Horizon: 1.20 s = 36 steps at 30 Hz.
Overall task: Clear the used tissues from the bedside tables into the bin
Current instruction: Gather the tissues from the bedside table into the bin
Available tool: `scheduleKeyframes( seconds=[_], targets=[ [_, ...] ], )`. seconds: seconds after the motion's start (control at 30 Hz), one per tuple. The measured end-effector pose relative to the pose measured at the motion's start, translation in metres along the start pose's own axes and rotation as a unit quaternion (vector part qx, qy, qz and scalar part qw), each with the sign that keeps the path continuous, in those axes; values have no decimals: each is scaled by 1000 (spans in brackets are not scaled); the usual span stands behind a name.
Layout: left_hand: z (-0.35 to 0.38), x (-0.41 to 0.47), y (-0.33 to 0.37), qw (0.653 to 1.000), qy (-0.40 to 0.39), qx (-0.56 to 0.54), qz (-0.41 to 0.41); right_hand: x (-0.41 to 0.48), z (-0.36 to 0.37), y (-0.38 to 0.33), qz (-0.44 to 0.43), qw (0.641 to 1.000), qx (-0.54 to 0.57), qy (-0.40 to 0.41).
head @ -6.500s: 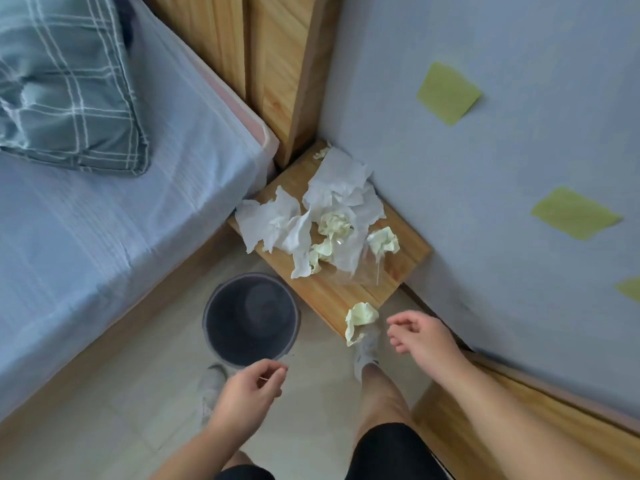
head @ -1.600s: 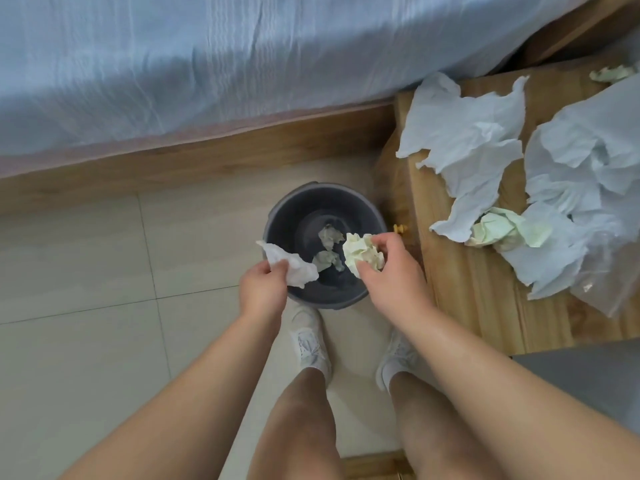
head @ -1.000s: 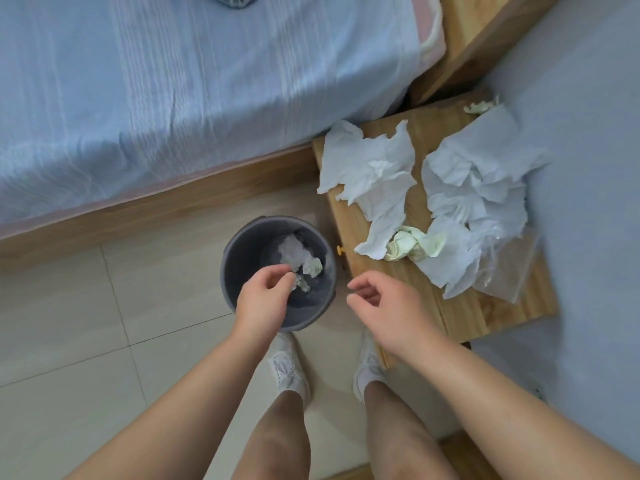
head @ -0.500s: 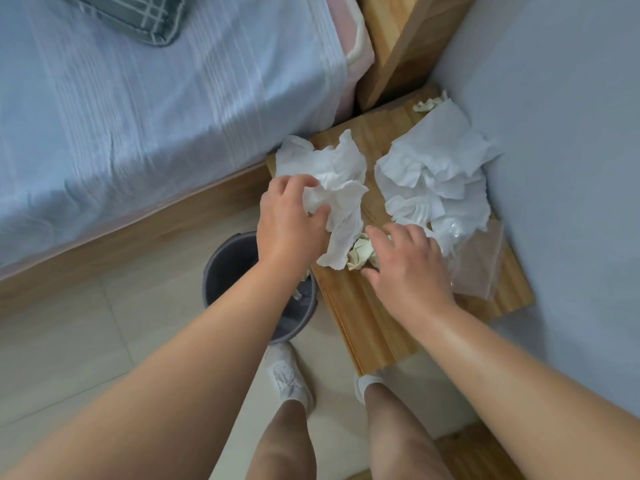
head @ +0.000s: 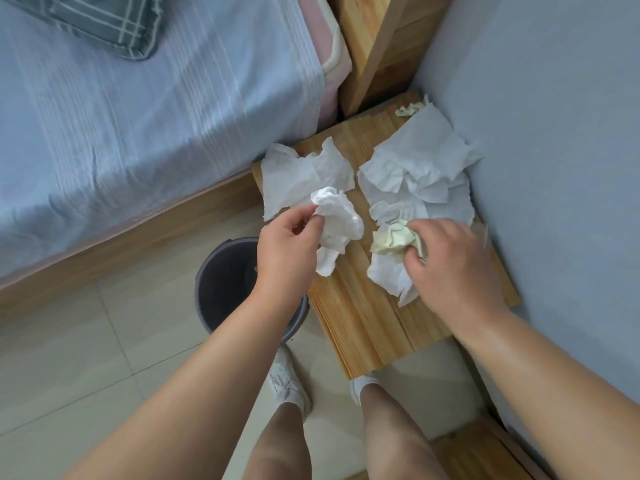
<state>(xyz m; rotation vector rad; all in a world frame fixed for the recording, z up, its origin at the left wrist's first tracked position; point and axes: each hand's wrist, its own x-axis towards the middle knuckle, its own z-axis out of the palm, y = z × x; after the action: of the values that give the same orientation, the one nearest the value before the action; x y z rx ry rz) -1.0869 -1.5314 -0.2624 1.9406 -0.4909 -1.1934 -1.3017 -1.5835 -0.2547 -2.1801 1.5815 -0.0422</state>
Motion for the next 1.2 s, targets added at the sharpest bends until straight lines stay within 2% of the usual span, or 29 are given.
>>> scheduleKeyframes(
  seconds=[0.2,0.3,0.4,0.53,0.7,0.83,1.0,1.2],
  targets=[
    [-32,-28,-11,976,-5,-209,-57,-9,-27,-13,61,987,148,12],
    [-68,-43,-33,972,38,-219,-75,-19,-25,-44,77,968,240,-2],
    [-111,-51,-73,967,105,-195,-126,-29,-3,-75,64,955,286,-39],
    [-158,-51,-135,956,145,-147,-208,-38,47,-110,57,956,271,-96],
    [-178,-43,-187,944,117,-156,-265,-42,124,-141,69,955,225,-178],
    [-186,-39,-205,934,90,-187,-290,-40,159,-154,89,948,184,-243],
    [-197,-49,-214,936,73,-158,-307,-48,158,-149,103,951,175,-232],
    [-186,-43,-187,957,57,-113,-261,-48,127,-137,90,962,171,-191]
  ],
)
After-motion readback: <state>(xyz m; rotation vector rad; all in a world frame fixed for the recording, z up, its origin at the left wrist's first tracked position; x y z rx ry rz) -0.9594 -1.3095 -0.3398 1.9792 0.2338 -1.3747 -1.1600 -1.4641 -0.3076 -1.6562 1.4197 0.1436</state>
